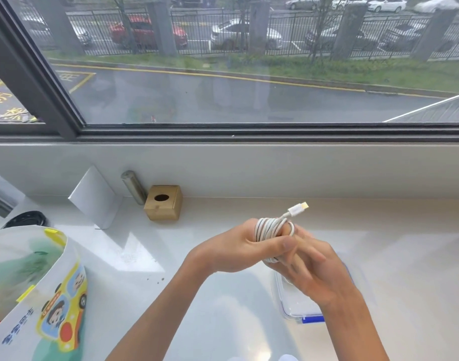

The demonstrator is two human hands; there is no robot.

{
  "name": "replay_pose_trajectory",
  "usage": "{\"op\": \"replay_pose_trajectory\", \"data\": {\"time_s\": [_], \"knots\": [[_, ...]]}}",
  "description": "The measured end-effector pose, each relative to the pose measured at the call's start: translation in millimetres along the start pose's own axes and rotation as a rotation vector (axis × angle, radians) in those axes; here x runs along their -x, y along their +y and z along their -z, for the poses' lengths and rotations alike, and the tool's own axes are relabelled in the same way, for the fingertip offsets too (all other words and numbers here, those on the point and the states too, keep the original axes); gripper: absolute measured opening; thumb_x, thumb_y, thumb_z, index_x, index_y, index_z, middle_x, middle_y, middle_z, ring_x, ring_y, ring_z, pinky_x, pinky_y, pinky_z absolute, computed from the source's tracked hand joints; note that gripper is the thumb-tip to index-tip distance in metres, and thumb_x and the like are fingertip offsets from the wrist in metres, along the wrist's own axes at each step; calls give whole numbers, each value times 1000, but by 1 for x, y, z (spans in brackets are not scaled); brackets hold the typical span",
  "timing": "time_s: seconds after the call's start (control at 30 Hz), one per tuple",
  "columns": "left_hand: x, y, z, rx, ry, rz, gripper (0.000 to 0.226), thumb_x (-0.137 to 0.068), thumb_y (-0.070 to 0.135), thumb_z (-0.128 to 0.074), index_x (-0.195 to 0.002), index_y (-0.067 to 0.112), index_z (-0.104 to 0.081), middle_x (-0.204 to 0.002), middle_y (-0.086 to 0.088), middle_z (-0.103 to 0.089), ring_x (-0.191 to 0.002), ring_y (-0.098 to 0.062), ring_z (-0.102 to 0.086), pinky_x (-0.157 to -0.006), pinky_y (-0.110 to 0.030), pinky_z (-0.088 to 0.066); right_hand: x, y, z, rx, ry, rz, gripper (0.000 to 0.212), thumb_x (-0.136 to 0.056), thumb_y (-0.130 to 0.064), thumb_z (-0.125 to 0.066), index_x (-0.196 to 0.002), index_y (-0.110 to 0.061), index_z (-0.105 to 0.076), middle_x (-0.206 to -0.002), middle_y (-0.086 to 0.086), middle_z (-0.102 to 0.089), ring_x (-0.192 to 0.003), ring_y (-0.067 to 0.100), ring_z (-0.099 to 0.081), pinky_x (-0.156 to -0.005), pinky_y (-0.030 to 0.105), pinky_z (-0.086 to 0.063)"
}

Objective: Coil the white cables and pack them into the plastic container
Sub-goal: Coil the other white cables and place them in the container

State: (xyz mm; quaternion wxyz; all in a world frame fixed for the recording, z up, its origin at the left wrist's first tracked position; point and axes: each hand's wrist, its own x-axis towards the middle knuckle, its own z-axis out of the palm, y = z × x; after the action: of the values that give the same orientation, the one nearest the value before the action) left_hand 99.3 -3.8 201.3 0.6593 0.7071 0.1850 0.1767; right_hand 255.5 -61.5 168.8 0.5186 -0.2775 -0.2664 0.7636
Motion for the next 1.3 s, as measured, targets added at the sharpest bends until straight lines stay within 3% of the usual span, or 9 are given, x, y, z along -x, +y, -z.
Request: {"op": "replay_pose_trajectory", "data": {"time_s": [0.07, 0.13, 0.23, 0.33, 0.57, 0.9, 1.0, 1.17, 1.3], "knots": [[1, 0, 0, -7, -20, 28, 27, -101, 15, -49, -80, 16, -65, -90, 8, -70, -90, -13, -62, -84, -28, -52, 3, -4, 4, 53, 37, 31, 38, -79, -25, -80, -104, -1, -66, -99, 27, -56, -90, 43, -56, -83, 36, -57], [-2, -2, 1, -4, -9, 22, 27, -99, 18, -52, -74, 19, -61, -92, -17, -70, -89, -19, -61, -82, -30, -51, 7, -5, 8, 115, 100, 60, 36, -89, -31, -71, -107, -1, -63, -102, 29, -48, -91, 44, -40, -82, 36, -56], [-6, -7, 4, 170, -24, 23, 31, -96, 31, -59, -72, 12, -64, -95, -25, -71, -92, -26, -64, -88, -48, -50, 7, 0, 11, 118, 108, 117, 30, -97, -31, -58, -109, -4, -65, -100, 20, -64, -96, 34, -59, -87, 36, -56], [-9, -16, 5, 403, -29, 22, 37, -92, 39, -63, -69, 10, -62, -99, -13, -75, -90, -25, -72, -86, -42, -55, 1, 2, 8, 105, 36, 85, 34, -106, -27, -42, -121, -5, -62, -95, 13, -70, -97, 22, -66, -93, 33, -53], [-12, -22, 3, 509, 40, 123, 34, -86, 48, -65, -82, 16, -75, -96, -4, -78, -90, -15, -74, -90, -35, -56, -9, 6, 22, 132, 96, 142, 41, -94, -24, -60, -128, -1, -63, -106, 20, -72, -105, 27, -68, -91, 35, -56], [-22, -15, 12, 602, 322, 308, 35, -77, 44, -72, -56, 19, -60, -63, 0, -67, -56, -13, -66, -68, -24, -56, -15, 10, 9, 333, 300, 303, 29, -82, -23, -72, -110, -17, -77, -108, 12, -77, -107, 20, -72, -85, 28, -57], [-23, -15, 9, 489, 374, 281, 44, -83, 48, -69, -54, 17, -56, -62, -5, -67, -61, -19, -63, -67, -25, -56, -18, 9, 10, 312, 303, 296, 28, -89, -22, -68, -116, -13, -72, -105, 13, -76, -102, 21, -72, -86, 30, -58], [-18, -19, 11, 393, 287, 274, 52, -97, 38, -57, -49, 18, -59, -68, -10, -73, -59, -18, -69, -65, -26, -56, -17, 0, 11, 304, 142, 160, 32, -105, -26, -47, -124, -4, -62, -79, 3, -65, -69, 17, -53, -74, 28, -51], [-15, -19, 13, 460, 223, 299, 44, -92, 32, -61, -51, 17, -60, -72, -10, -74, -66, -16, -72, -69, -26, -57, -16, 5, 9, 346, 153, 221, 32, -101, -28, -52, -120, -8, -66, -85, 12, -68, -79, 22, -60, -75, 28, -54]]}}
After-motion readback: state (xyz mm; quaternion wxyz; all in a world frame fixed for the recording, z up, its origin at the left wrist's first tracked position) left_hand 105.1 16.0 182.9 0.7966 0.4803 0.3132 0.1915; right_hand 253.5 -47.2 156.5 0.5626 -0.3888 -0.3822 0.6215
